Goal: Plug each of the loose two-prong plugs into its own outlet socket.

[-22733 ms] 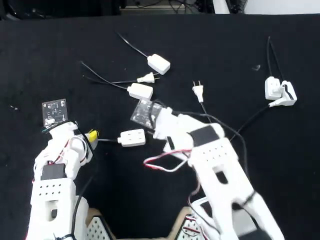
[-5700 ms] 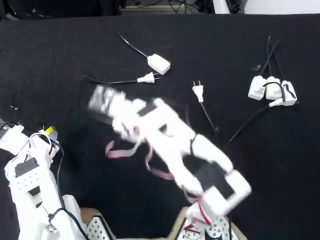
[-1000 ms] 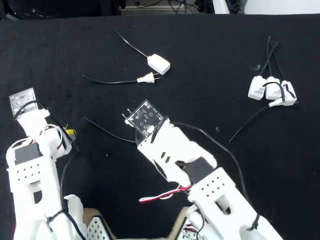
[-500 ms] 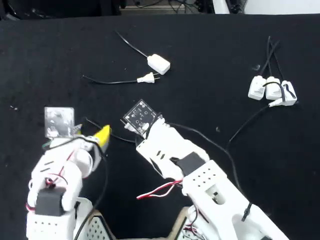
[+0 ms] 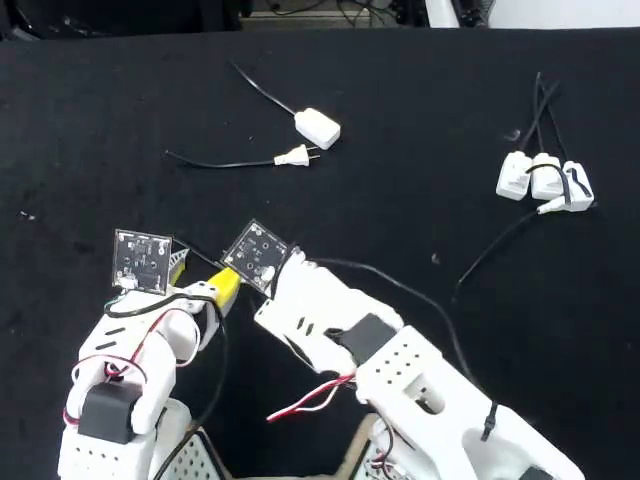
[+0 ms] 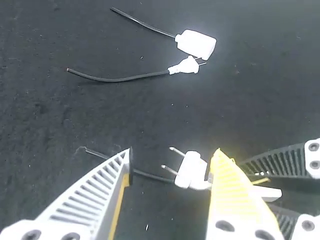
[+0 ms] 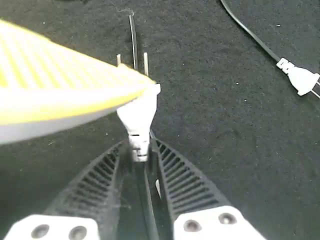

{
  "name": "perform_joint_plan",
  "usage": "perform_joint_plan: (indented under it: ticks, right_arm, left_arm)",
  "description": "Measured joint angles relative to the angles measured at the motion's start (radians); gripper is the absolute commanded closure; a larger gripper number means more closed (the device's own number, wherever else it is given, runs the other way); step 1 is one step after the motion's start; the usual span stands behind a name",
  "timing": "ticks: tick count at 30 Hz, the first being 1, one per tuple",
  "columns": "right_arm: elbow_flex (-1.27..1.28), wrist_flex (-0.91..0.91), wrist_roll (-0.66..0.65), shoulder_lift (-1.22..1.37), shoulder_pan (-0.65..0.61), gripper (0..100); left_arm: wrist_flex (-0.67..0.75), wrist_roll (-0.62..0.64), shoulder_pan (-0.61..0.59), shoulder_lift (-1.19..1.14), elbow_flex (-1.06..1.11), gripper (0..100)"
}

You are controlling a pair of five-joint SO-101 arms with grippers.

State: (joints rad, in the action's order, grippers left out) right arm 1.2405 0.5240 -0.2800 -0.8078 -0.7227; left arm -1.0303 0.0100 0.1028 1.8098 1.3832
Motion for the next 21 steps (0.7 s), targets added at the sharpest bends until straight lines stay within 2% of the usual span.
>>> perform_joint_plan:
  ticks: [3,12,21]
  right_arm:
    - [0.0,0.0,0.0,0.0,-0.003,98.8]
    - [0.0,0.075,-0.002,0.002,-0.003,98.8]
    - [0.0,0.075,-0.002,0.0,-0.008,98.8]
  left_arm:
    - [0.003,0.0,0.0,-0.003,0.04,74]
    - [0.083,-0.038,-0.11,0.0,0.167,74]
    - [0.084,-0.04,-0.11,0.0,0.169,74]
